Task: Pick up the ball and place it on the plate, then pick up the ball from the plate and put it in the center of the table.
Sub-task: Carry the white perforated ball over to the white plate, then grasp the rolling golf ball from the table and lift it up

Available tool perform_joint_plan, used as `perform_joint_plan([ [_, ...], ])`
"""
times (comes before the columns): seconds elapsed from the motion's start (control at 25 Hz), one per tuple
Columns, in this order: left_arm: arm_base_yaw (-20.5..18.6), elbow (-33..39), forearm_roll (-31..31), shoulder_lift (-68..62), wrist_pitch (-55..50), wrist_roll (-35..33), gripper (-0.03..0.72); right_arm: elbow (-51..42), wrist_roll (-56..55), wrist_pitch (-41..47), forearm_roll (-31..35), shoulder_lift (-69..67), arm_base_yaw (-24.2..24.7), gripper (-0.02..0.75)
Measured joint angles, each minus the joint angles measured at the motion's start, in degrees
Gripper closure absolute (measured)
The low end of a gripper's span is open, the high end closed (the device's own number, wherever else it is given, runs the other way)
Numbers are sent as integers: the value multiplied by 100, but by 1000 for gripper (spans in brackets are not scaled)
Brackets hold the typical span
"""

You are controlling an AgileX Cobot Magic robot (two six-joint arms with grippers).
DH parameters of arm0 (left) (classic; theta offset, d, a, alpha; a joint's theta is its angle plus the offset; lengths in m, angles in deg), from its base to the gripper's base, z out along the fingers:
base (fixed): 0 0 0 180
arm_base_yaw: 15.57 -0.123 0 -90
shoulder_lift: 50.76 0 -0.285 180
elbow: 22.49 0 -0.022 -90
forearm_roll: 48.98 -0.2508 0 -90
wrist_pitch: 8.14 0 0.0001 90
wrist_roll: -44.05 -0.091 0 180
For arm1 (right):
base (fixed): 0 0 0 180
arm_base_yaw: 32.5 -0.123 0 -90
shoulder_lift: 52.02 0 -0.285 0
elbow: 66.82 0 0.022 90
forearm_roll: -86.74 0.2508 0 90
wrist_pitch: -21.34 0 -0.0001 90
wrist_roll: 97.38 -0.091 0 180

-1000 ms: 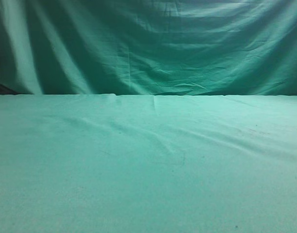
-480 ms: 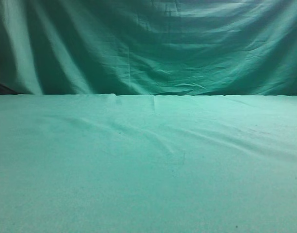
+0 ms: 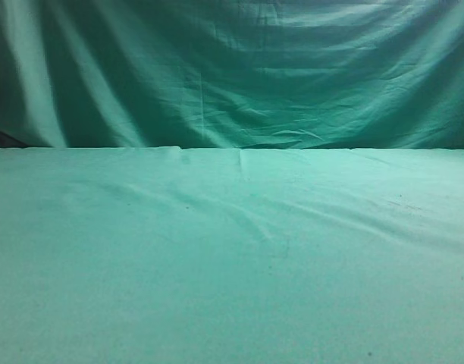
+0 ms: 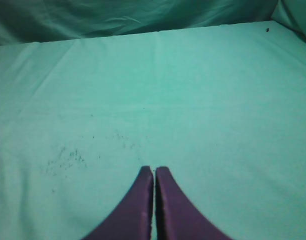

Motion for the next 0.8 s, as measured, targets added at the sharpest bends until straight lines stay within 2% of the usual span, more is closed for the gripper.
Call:
perform_joint_plan([
  [0.16, 22, -595, 970, 413, -354, -920, 314, 0, 0, 0, 0, 0, 0, 738],
  [0.28, 206, -652, 1241, 870, -440, -1314, 527, 0, 0, 0, 0, 0, 0, 738],
  [0.36, 400, -652, 1265, 1173, -498, -1452, 627, 0, 0, 0, 0, 0, 0, 738],
  [0.44, 620, -652, 1265, 1523, -548, -1555, 688, 0, 0, 0, 0, 0, 0, 738],
  [0.6, 1123, -640, 1265, 2262, -612, -1640, 688, 0, 0, 0, 0, 0, 0, 738],
  [0.64, 1234, -592, 1278, 2440, -612, -1662, 642, 0, 0, 0, 0, 0, 0, 738],
  [0.8, 1444, 3, 1366, 3402, -444, -1682, 642, 0, 0, 0, 0, 0, 0, 738],
])
